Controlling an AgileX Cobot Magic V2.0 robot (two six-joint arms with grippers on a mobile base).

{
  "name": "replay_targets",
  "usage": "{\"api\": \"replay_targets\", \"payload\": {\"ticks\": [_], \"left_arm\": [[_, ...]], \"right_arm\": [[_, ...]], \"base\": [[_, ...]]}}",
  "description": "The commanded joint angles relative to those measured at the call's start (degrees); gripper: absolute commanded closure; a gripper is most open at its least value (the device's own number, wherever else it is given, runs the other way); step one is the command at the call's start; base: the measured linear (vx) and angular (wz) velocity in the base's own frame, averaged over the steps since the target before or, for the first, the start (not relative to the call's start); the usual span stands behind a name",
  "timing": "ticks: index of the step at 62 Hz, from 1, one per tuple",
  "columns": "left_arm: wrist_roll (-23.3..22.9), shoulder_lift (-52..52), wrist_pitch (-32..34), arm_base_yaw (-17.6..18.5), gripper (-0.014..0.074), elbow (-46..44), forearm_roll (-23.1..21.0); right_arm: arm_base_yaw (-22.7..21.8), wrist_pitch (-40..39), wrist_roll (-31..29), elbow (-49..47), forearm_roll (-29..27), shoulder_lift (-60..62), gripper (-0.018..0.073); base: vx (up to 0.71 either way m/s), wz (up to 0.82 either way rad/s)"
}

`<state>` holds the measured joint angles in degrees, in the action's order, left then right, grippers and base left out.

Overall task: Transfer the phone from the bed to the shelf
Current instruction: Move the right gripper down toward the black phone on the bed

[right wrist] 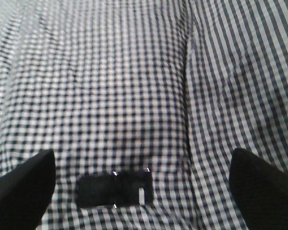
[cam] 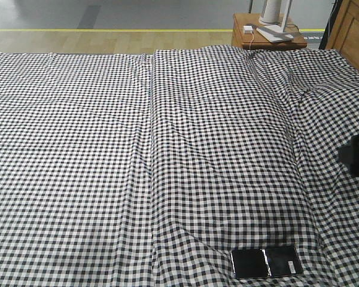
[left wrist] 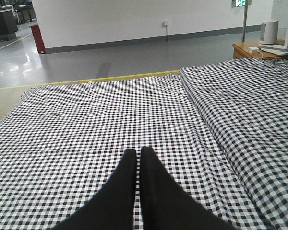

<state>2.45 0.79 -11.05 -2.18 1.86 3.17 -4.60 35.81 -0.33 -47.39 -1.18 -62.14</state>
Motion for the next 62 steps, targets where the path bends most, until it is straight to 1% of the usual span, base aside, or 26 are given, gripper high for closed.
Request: {"api": "replay_targets", "payload": {"ticks": [1,5,10,14,19,25,31,38,52,57,62], "left_arm": [[-0.2,0.7,4.0,0.0,0.0596,-1.5,-0.3],[-0.2,0.7,4.0,0.0,0.0596,-1.5,-0.3],[-0.2,0.7,4.0,0.0,0.0596,-1.5,-0.3],[-0.2,0.7,4.0,0.0,0.0596,-1.5,-0.3],[-0.2,0.7,4.0,0.0,0.0596,-1.5,-0.3],[-0.2,0.7,4.0,0.0,0.0596,-1.5,-0.3],[-0.2,0.7,4.0,0.0,0.0596,-1.5,-0.3],[-0.2,0.7,4.0,0.0,0.0596,-1.5,-0.3],[-0.2,0.7,4.0,0.0,0.0596,-1.5,-0.3],[-0.2,0.7,4.0,0.0,0.0596,-1.5,-0.3],[-0.2,0.7,4.0,0.0,0.0596,-1.5,-0.3]], "right_arm": [[-4.3,4.3,-0.9,-5.6,-1.5,-2.8,-0.0135],[-7.5,7.6,-5.5,-8.2,-4.8,-5.5,-0.0132],[-11.7,11.6,-13.4,-10.7,-11.8,-9.8,-0.0128],[-14.5,13.7,-18.2,-12.2,-16.8,-13.3,-0.0127],[-17.2,14.9,-23.6,-13.0,-22.5,-17.6,-0.0124],[-19.4,15.4,-29.1,-13.4,-27.0,-22.8,-0.0115],[-20.6,15.2,-33.9,-13.4,-29.3,-28.5,-0.011],[-20.7,14.6,-39.2,-13.4,-32.1,-35.4,-0.0106],[-20.7,13.8,-51.7,-13.4,-41.4,-49.3,-0.0097],[-20.7,12.9,-54.9,-13.4,-43.0,-53.5,-0.0095],[-20.7,11.9,-57.5,-13.4,-43.4,-57.4,-0.0093]], "base": [[0.0,0.0],[0.0,0.0],[0.0,0.0],[0.0,0.0],[0.0,0.0],[0.0,0.0],[0.0,0.0],[0.0,0.0],[0.0,0.0],[0.0,0.0],[0.0,0.0]]}}
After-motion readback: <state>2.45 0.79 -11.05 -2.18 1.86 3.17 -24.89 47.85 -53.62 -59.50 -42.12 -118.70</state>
